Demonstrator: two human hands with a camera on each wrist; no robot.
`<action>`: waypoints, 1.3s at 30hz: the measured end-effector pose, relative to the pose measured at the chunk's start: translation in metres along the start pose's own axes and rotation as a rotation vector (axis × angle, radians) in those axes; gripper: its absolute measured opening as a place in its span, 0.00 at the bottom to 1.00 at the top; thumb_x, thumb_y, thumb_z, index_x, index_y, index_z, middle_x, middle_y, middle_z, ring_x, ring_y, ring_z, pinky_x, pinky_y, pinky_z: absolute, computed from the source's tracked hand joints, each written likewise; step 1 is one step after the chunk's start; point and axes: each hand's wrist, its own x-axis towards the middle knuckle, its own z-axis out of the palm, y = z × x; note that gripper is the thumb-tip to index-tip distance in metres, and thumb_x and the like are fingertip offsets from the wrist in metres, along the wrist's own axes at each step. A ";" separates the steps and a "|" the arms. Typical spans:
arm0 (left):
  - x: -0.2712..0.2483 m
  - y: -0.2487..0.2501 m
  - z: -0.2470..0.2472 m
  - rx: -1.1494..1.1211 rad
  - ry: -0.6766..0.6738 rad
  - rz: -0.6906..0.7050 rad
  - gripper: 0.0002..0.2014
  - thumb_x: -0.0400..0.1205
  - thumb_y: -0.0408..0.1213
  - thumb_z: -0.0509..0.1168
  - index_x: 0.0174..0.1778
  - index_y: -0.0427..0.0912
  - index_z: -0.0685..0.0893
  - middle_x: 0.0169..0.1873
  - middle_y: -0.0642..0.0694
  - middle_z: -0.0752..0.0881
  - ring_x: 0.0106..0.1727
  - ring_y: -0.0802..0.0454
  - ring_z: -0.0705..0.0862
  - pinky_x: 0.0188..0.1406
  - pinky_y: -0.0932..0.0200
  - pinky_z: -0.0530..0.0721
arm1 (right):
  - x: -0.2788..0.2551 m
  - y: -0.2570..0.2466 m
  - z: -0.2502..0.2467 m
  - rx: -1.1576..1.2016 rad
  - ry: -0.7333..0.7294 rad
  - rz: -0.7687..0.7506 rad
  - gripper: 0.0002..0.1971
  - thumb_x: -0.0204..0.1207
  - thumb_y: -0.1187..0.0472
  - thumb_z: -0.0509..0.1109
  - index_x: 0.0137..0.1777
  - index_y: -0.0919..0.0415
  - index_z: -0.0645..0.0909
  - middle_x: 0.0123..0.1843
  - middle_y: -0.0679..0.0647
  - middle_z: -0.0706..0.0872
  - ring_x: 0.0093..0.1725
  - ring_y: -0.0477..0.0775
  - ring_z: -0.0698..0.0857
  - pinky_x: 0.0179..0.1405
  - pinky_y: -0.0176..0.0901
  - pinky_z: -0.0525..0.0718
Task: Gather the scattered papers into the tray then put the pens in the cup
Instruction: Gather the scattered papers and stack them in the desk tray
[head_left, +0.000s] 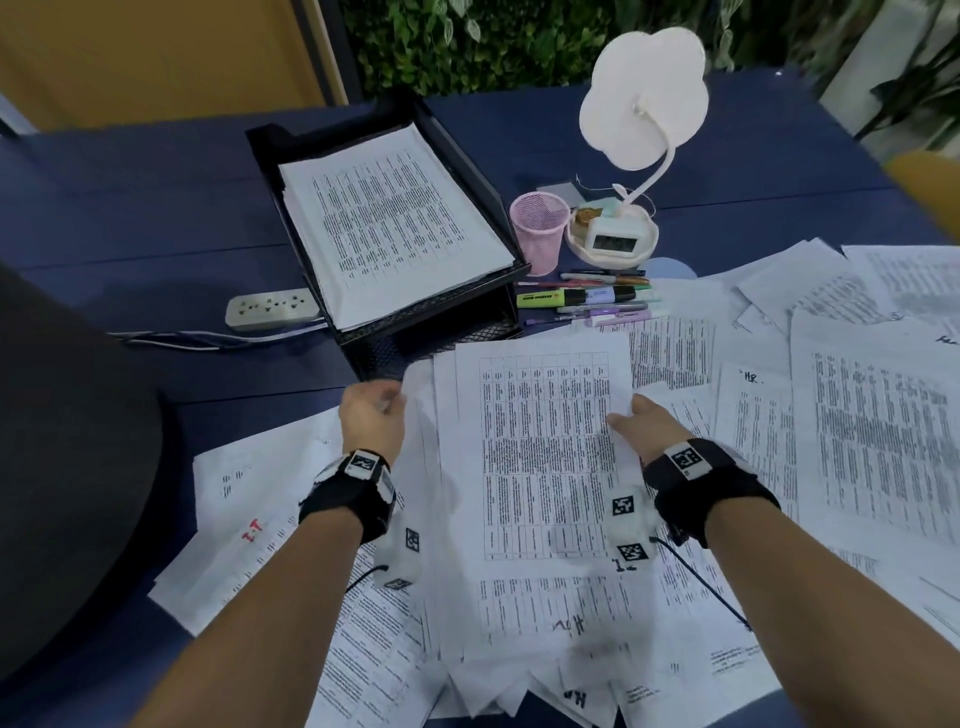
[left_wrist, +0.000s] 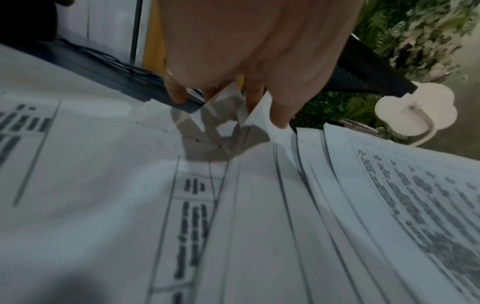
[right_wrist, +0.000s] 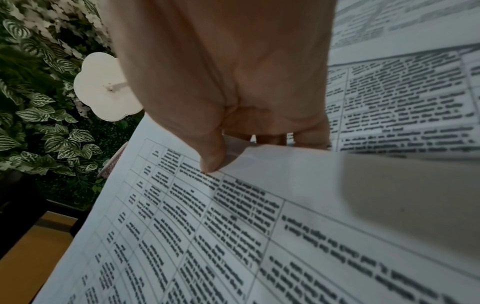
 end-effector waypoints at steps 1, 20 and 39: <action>-0.001 0.001 0.001 0.109 -0.022 -0.028 0.13 0.81 0.40 0.66 0.60 0.40 0.84 0.65 0.39 0.77 0.66 0.40 0.76 0.65 0.48 0.75 | 0.000 0.000 0.000 0.005 0.002 -0.003 0.30 0.85 0.54 0.58 0.82 0.65 0.53 0.83 0.58 0.59 0.81 0.60 0.63 0.79 0.54 0.62; -0.025 0.051 0.003 -0.586 -0.246 -0.013 0.04 0.85 0.45 0.59 0.45 0.54 0.76 0.40 0.57 0.78 0.39 0.62 0.75 0.44 0.63 0.74 | 0.020 0.022 0.000 0.253 -0.038 0.000 0.16 0.81 0.47 0.61 0.61 0.56 0.68 0.53 0.50 0.75 0.52 0.52 0.75 0.56 0.46 0.70; -0.030 0.139 -0.079 -0.781 -0.253 0.238 0.17 0.78 0.25 0.68 0.62 0.42 0.81 0.53 0.49 0.89 0.57 0.53 0.87 0.59 0.57 0.85 | -0.040 -0.049 -0.031 0.756 0.014 -0.506 0.05 0.76 0.63 0.72 0.46 0.51 0.83 0.47 0.46 0.88 0.49 0.47 0.85 0.51 0.43 0.77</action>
